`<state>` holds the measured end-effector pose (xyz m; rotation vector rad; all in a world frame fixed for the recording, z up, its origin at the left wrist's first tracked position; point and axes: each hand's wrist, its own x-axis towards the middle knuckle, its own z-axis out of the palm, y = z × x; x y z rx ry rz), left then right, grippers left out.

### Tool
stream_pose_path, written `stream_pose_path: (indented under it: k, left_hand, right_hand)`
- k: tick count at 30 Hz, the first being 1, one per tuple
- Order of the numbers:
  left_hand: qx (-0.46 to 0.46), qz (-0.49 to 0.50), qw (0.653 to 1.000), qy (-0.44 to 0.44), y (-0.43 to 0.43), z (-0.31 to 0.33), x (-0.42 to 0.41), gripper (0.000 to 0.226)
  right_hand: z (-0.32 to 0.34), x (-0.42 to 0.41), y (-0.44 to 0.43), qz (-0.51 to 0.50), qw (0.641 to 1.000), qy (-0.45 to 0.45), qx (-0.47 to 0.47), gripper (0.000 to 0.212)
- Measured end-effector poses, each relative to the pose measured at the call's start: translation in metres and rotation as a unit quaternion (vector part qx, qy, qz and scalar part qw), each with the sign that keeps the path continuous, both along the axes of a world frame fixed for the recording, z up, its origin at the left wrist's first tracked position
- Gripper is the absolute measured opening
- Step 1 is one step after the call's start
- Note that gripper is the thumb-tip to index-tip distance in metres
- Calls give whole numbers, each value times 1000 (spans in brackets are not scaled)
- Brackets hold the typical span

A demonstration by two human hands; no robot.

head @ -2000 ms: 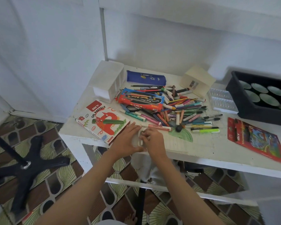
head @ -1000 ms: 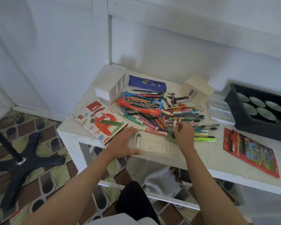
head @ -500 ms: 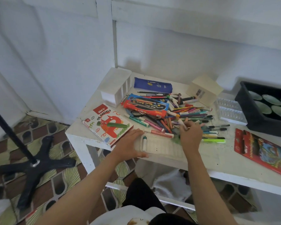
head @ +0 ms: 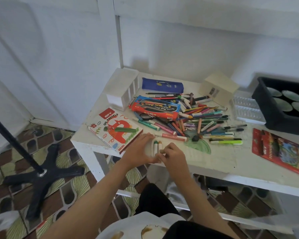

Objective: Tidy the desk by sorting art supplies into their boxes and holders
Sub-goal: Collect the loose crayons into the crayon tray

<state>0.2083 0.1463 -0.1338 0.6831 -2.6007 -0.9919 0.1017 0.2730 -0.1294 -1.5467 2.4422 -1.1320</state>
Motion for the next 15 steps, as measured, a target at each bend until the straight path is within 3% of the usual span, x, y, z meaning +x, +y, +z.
stream_pose_path:
  k: [8,15]
  left_hand:
    - [5,8,1000,1,1,-1,1,90]
    - [-19,19,999,-23,5,-3,0,97]
  right_hand:
    - [4,-6,2,21,999,-27,-8,16]
    - [30,-72,-4,-102,994,-35,-32,11]
